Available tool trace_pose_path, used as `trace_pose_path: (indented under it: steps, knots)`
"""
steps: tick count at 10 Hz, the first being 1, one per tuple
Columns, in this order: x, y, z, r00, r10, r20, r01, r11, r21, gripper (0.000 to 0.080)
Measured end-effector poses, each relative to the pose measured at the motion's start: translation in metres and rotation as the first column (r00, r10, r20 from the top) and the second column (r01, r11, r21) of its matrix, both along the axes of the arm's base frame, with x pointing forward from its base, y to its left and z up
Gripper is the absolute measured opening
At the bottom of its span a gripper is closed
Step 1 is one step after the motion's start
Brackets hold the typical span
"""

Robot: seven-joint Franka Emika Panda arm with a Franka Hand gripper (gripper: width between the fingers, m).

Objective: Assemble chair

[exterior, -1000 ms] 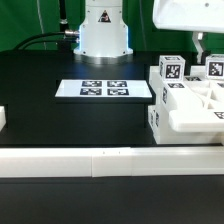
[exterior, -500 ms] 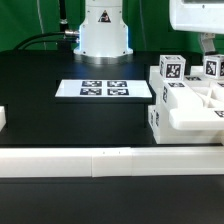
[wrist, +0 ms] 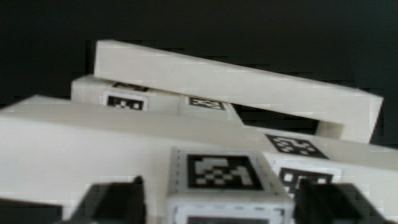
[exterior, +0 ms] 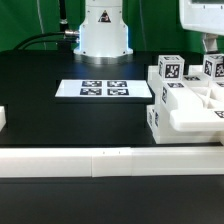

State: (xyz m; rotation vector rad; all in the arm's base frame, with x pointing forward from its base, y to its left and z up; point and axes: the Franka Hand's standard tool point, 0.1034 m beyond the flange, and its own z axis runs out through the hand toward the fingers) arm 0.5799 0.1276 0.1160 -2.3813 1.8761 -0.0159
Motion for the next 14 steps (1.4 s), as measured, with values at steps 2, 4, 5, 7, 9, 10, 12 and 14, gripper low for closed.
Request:
trace_pose_path:
  steps: [2, 4, 5, 7, 9, 10, 12, 14]
  knots:
    - [0.0002, 0.0006, -0.0001, 0.998, 0.070, 0.006, -0.070, 0.998, -0.008, 0.0629]
    - [0.0001, 0.0005, -0.0003, 0.974, 0.227, 0.016, -0.227, 0.974, -0.022, 0.0643]
    - [0.0001, 0.0005, -0.0003, 0.958, 0.285, 0.019, -0.285, 0.958, -0.027, 0.0643]
    - [-0.0016, 0.0033, -0.0007, 0.871, 0.491, 0.019, -0.490, 0.871, -0.049, 0.0649]
    - [-0.0009, 0.0031, -0.0002, 0.732, 0.681, 0.020, -0.678, 0.731, -0.080, 0.0649]
    - [-0.0005, 0.0028, 0.0006, 0.648, 0.761, 0.009, -0.757, 0.646, -0.095, 0.0649]
    - [0.0005, 0.0023, 0.0015, 0.546, 0.838, 0.001, -0.833, 0.543, -0.111, 0.0649]
    - [0.0007, 0.0013, 0.0014, 0.397, 0.918, -0.015, -0.911, 0.392, -0.128, 0.0649]
